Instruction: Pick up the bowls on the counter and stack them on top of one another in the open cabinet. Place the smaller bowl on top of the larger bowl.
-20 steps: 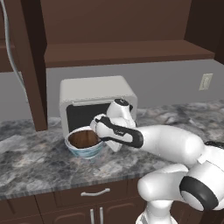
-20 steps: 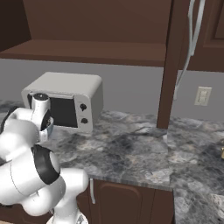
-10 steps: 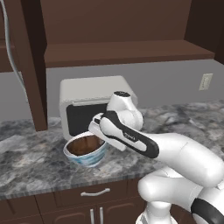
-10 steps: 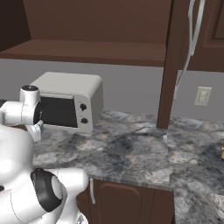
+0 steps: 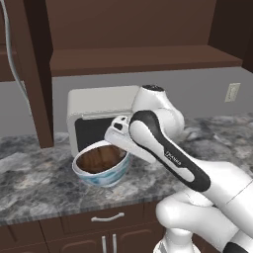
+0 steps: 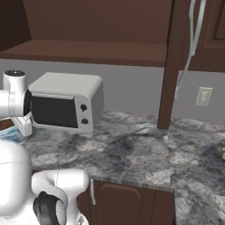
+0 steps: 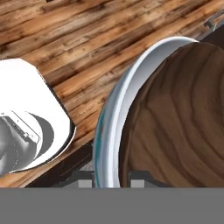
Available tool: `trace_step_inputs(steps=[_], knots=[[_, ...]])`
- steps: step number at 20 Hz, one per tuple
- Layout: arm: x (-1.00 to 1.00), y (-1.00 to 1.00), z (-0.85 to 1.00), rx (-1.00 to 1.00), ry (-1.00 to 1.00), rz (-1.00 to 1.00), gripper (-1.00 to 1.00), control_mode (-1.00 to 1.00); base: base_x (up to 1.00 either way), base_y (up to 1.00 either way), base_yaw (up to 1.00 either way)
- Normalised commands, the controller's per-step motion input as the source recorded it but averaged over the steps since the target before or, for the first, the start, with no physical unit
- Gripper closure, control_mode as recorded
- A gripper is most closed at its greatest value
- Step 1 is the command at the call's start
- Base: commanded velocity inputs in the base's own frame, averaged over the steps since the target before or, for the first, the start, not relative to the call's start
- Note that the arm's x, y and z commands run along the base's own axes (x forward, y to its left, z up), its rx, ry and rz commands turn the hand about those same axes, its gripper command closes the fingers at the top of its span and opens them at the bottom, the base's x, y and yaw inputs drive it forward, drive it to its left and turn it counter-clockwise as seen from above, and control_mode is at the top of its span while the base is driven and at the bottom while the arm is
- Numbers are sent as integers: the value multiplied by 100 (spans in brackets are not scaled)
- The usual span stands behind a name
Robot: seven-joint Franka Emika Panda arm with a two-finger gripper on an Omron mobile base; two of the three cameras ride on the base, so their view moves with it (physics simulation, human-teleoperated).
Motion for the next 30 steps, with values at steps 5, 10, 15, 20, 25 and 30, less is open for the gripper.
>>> trace_step_inputs(steps=[5, 10, 15, 20, 25, 30], knots=[[-44, -46, 83, 8, -9, -3, 100, -100, 0, 0, 0], [-36, -41, 82, 10, -12, -17, 100, -100, 0, 0, 0], [-19, -28, 83, 9, -13, -23, 100, -100, 0, 0, 0], [-10, -23, 87, 8, -14, -25, 100, -100, 0, 0, 0], [-2, -27, 84, 8, -14, -24, 100, -100, 0, 0, 0], [-11, -38, 55, 9, -16, -15, 100, -100, 0, 0, 0]])
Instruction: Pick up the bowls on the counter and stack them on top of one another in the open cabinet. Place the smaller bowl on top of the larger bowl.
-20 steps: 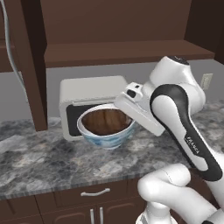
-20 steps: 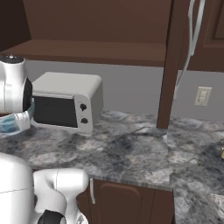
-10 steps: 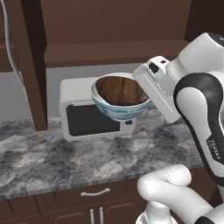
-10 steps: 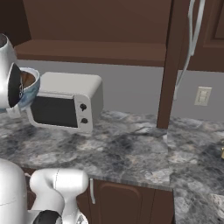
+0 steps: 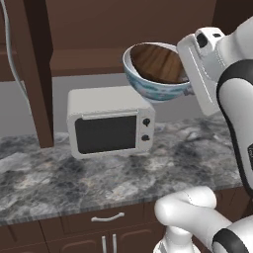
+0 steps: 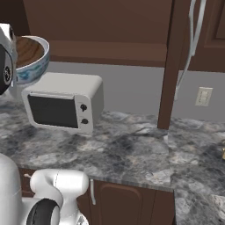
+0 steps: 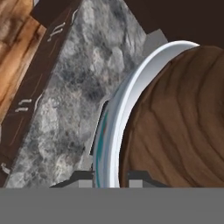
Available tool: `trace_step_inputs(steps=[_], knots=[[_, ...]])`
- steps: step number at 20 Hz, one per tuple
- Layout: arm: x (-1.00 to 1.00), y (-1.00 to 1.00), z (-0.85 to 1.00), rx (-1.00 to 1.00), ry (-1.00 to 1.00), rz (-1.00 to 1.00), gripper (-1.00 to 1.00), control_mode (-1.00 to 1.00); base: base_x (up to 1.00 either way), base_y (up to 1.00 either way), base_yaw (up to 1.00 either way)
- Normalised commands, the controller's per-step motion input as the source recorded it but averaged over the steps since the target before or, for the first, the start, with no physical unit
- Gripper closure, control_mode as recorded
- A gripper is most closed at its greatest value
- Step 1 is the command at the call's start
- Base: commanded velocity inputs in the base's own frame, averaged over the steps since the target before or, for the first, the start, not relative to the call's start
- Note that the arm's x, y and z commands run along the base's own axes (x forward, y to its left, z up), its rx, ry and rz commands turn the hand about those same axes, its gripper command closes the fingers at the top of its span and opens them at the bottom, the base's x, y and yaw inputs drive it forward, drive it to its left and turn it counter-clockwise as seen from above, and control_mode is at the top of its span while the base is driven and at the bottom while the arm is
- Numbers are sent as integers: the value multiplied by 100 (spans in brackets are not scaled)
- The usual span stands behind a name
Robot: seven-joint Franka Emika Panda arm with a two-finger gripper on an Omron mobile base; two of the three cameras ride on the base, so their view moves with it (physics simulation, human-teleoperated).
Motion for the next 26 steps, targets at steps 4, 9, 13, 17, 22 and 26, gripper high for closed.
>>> trace_step_inputs(steps=[4, 9, 13, 17, 22, 26], knots=[[-6, -6, 3, 2, -11, 0, 100, -100, 0, 0, 0], [-1, -15, 8, 4, -28, 0, 100, -100, 0, 0, 0], [6, -13, 6, 3, -27, 0, 100, -100, 0, 0, 0], [30, -34, 1, 9, -13, 3, 100, -100, 0, 0, 0], [45, -45, 8, 14, -5, 6, 100, -100, 0, 0, 0], [45, -42, 13, 15, -1, 5, 100, -100, 0, 0, 0]])
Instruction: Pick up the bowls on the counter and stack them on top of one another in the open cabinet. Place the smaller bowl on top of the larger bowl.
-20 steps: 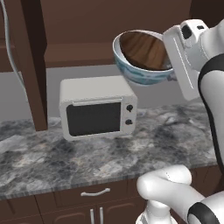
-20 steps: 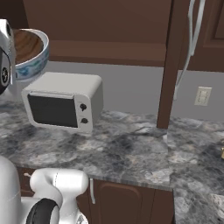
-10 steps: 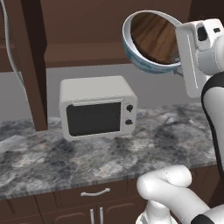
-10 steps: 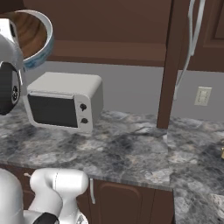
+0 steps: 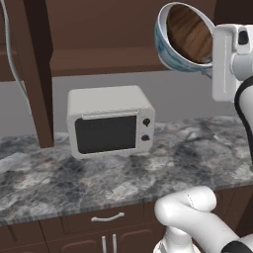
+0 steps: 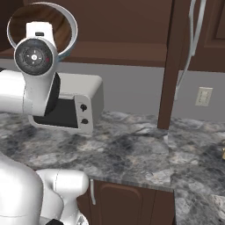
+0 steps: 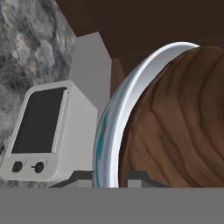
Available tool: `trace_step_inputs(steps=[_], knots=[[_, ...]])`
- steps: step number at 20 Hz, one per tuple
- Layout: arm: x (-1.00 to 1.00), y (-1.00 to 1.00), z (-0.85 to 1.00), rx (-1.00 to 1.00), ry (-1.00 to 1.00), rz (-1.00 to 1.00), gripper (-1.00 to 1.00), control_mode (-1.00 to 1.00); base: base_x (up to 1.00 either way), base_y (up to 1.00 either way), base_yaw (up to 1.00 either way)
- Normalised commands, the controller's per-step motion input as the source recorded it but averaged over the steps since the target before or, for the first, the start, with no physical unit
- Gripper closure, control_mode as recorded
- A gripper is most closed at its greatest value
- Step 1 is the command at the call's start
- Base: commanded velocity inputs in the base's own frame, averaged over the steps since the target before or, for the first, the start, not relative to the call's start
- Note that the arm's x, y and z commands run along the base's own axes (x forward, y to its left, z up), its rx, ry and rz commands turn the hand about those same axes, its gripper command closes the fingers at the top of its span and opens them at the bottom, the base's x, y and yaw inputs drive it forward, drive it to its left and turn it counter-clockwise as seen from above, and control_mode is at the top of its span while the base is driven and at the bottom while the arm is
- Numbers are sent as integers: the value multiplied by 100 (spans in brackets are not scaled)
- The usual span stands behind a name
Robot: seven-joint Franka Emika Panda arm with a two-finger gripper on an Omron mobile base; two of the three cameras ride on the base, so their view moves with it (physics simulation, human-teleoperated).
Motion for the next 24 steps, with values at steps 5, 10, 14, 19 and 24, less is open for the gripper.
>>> trace_step_inputs(steps=[5, 10, 14, 19, 24], knots=[[18, -8, 1, 3, 0, 5, 100, -100, 0, 0, 0], [15, 0, 3, 0, 0, 0, 100, -100, 0, 0, 0], [33, -1, 15, 0, 0, 0, 100, -100, 0, 0, 0], [30, -1, 6, -1, 2, 0, 100, -100, 0, 0, 0], [2, 0, -2, -4, 0, 0, 100, -100, 0, 0, 0]])
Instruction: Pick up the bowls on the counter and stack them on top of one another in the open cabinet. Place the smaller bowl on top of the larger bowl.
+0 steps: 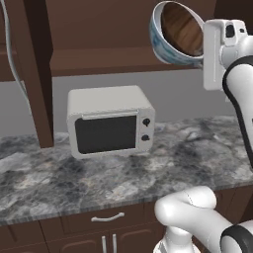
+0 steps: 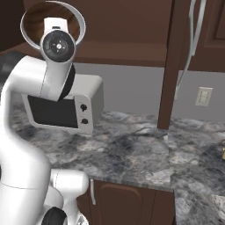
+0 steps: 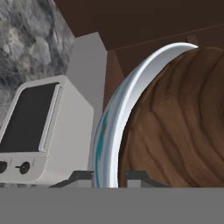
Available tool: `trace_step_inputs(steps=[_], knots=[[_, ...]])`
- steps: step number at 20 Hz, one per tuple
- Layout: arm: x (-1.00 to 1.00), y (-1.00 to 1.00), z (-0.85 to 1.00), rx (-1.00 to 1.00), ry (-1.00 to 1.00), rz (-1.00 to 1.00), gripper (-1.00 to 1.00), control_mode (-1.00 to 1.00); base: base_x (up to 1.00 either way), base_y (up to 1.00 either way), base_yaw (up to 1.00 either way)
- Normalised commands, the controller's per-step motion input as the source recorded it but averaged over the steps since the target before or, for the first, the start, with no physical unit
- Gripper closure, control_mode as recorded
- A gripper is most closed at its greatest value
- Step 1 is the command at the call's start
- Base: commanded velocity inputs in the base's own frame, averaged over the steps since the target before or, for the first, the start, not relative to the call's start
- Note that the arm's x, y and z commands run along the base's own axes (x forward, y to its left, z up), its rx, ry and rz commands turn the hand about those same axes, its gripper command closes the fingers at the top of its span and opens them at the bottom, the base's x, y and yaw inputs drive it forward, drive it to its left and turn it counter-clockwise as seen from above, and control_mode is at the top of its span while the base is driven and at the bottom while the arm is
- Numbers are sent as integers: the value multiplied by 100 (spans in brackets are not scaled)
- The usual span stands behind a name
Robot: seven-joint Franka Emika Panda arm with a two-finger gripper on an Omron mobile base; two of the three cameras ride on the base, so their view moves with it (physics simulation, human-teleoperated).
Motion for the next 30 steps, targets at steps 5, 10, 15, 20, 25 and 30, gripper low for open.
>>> trace_step_inputs(steps=[5, 10, 15, 20, 25, 30], knots=[[30, 2, -1, -4, 1, 0, 100, -100, 0, 0, 0], [42, 1, -2, -4, 1, 0, 100, -100, 0, 0, 0], [48, 0, 0, -2, 0, -1, 100, -100, 0, 0, 0], [48, 0, -4, -5, 0, -1, 100, -100, 0, 0, 0], [45, 0, -1, -6, 3, 0, 100, -100, 0, 0, 0], [28, 0, 0, -4, 3, 0, 100, -100, 0, 0, 0]])
